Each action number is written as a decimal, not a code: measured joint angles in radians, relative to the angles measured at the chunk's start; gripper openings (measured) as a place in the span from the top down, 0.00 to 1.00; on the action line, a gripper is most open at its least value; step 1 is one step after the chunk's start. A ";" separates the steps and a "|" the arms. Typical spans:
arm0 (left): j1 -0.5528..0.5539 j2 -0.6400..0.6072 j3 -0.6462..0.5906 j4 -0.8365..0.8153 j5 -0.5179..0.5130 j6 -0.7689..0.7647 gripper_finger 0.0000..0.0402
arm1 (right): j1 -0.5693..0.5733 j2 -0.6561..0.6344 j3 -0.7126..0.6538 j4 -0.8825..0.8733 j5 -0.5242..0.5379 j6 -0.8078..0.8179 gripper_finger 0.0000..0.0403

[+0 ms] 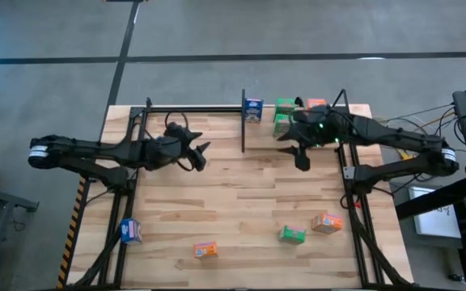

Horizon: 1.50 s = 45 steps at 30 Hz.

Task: Stack cereal on shelf
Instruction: Put the top blue cereal box on the shelf aligned with the other blue cereal box on the shelf

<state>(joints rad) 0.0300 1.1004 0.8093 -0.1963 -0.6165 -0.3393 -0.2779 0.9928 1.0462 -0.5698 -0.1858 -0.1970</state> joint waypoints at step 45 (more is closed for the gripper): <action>0.465 0.017 0.147 -1.061 0.297 -0.053 0.36 | 0.143 -0.094 -0.314 0.395 0.002 0.022 0.62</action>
<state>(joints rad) 0.4948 1.1172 0.9559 -1.2570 -0.3196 -0.3922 -0.1349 0.8989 0.7319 -0.1753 -0.1837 -0.1745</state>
